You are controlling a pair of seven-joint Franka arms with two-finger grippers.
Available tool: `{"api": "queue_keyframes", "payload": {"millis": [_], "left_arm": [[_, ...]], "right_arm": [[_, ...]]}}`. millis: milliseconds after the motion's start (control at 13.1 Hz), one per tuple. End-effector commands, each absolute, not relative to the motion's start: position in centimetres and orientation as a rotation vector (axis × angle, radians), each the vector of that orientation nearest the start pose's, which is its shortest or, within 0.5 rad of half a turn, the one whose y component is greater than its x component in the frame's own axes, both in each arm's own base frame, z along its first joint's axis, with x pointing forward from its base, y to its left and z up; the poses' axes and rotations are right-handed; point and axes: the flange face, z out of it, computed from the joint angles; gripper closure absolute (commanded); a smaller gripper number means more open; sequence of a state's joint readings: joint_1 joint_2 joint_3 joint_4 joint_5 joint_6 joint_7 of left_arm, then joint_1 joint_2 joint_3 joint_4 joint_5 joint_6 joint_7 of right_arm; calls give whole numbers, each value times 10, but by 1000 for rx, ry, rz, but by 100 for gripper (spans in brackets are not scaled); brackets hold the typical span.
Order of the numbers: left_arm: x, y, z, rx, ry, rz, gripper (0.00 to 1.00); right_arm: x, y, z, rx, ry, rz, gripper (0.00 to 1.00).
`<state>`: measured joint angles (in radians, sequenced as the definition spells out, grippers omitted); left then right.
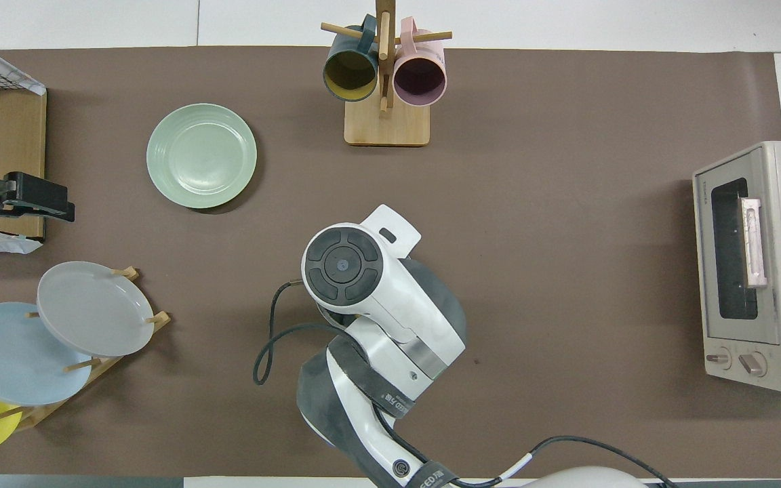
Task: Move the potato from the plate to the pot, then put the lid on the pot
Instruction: 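Open the right gripper and raise it away from the lid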
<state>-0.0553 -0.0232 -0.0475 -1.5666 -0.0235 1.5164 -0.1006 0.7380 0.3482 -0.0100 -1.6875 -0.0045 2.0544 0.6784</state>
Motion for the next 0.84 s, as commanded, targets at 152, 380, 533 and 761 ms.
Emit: {"api": "queue_keyframes", "payload": {"millis": [152,380,533,761], "left_arm": [[530,-52,634,-3144,-4,61,0],[530,-51,635,-3144,-7,56,0],[530,-53,635,-3146,-2,52,0],[531,-52,636,-3145,-2,42,0]], "right_arm": [[499,424,414,-3111,-39,-76,0],[517,410,447,-3087,14,-124,0],[546,382,480,-3065,103,-168,0],[591,286,542,-3089,45,-179,0]]}}
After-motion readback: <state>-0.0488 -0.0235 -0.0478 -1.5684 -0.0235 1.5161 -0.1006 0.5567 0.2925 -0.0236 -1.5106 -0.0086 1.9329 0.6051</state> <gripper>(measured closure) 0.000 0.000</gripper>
